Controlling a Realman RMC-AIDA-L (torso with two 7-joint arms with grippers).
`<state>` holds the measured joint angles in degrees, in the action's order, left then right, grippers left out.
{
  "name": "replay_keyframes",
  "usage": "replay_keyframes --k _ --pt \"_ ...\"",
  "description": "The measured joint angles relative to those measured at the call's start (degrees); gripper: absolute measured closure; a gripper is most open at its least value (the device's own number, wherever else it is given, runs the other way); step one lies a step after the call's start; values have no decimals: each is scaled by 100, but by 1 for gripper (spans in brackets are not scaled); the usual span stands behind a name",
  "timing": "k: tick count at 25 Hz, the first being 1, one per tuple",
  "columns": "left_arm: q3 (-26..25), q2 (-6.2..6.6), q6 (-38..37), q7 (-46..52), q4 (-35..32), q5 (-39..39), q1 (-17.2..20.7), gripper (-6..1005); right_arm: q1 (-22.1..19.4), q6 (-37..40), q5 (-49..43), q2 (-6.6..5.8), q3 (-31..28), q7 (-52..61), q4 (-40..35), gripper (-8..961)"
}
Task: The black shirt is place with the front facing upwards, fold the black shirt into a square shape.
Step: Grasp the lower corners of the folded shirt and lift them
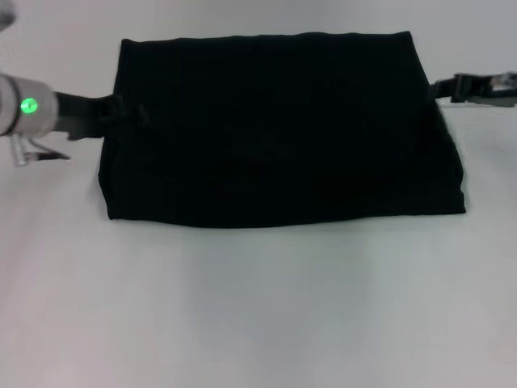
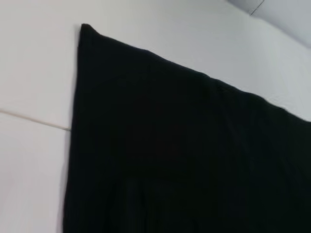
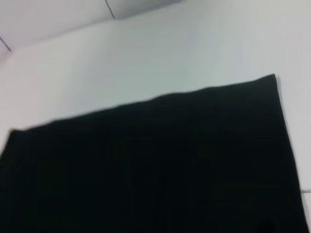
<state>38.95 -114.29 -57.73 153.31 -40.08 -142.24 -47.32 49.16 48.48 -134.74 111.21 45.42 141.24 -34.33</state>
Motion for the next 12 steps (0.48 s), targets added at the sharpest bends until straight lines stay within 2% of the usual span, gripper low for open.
replay_keyframes --k 4,6,8,10,12 --pt "-5 44 -548 -156 -355 593 479 553 -367 620 359 -92 -275 -86 -422 532" --pt "-70 107 -767 -349 -307 830 615 493 -468 886 475 -186 -326 -125 -416 470" --pt "-245 112 -958 -671 -269 1000 758 423 -536 1131 512 -256 -382 -147 -374 407" --pt "-380 76 -1065 -1055 -240 1101 878 353 -638 1449 550 -275 -453 -195 -357 311" --pt "-443 41 -1111 -1624 -134 1240 994 299 -792 1756 684 -233 -565 -333 -346 215"
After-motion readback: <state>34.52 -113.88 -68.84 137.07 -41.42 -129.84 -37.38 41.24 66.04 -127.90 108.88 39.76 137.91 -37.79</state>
